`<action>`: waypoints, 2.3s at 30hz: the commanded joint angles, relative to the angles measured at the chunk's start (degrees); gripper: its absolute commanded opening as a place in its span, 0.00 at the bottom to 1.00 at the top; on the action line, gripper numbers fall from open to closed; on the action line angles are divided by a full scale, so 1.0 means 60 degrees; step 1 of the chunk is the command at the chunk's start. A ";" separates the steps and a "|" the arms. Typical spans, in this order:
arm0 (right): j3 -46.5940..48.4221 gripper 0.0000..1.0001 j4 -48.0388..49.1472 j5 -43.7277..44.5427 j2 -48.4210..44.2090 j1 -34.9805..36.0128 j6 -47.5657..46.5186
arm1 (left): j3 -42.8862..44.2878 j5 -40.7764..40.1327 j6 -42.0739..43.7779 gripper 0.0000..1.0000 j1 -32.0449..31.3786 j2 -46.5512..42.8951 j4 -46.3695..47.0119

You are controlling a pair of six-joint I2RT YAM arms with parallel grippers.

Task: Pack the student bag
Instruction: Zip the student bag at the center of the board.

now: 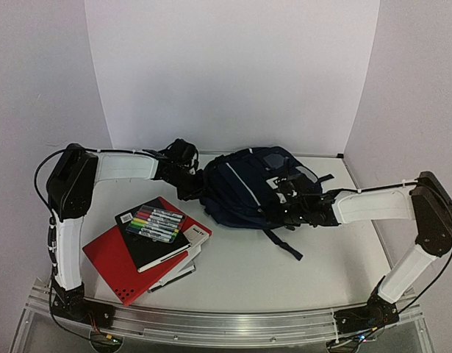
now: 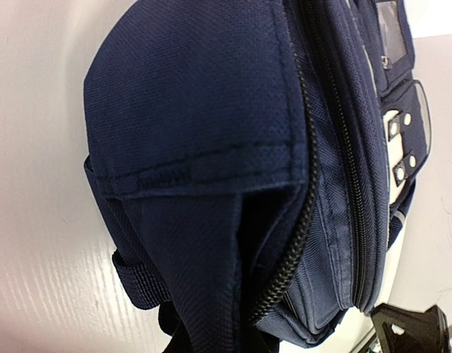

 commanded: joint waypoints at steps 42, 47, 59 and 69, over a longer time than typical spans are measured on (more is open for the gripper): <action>0.3703 0.56 0.0088 -0.2362 0.3007 -0.0603 -0.4904 | -0.0268 0.2123 0.2226 0.00 0.1620 -0.1701 0.0934; 0.4029 0.57 -0.0094 -0.2257 0.3495 -0.0605 -0.4924 | -0.0241 0.2118 0.2237 0.00 0.1616 -0.1728 0.0868; 0.4682 0.46 -0.0140 -0.2379 0.4207 -0.0606 -0.5316 | -0.0182 0.2180 0.2238 0.00 0.1616 -0.1708 0.0807; 0.4630 0.02 -0.0188 -0.2312 0.4145 -0.0589 -0.5339 | -0.0189 0.2077 0.2169 0.00 0.1611 -0.1640 0.0778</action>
